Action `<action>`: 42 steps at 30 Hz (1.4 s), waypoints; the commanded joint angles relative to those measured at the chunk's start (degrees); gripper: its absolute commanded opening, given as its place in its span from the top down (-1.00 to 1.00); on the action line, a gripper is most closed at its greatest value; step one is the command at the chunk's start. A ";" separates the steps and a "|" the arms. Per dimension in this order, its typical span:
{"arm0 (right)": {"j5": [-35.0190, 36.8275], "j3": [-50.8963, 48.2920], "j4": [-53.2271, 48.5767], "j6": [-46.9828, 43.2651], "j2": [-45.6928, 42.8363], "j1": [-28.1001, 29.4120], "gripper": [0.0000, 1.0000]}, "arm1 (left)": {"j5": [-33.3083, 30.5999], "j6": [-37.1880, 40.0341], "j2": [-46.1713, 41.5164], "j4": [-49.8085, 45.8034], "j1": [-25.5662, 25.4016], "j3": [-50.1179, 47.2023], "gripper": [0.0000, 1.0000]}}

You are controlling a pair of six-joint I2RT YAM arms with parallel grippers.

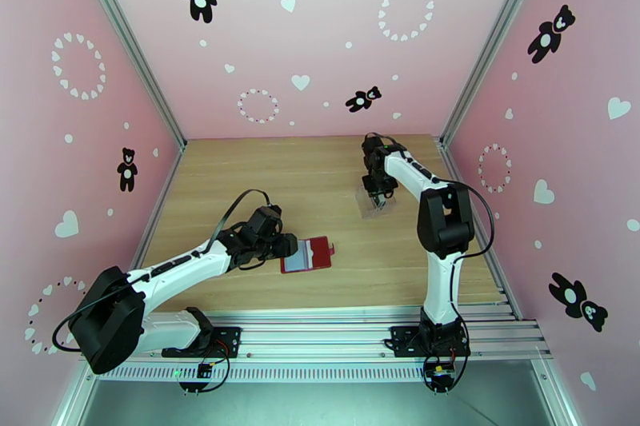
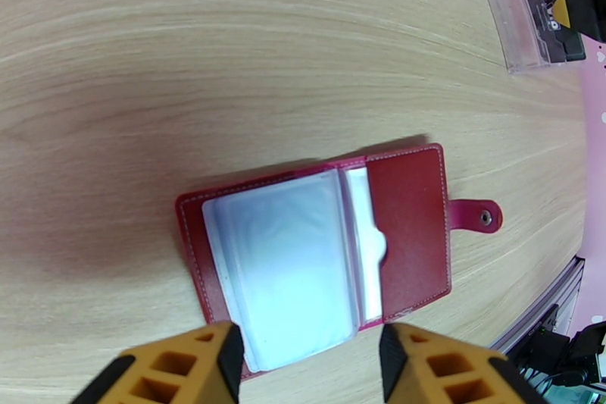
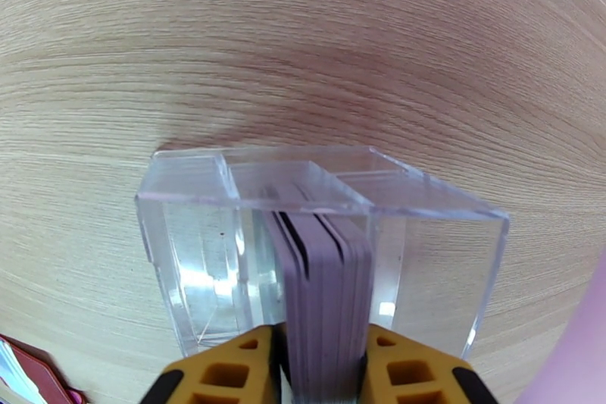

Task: Put the credit cards into the card holder

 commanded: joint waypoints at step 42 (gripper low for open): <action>1.49 -0.89 -3.04 -0.68 -2.01 -0.46 0.87 | 0.03 -0.66 -0.63 -0.66 0.33 -0.46 -0.06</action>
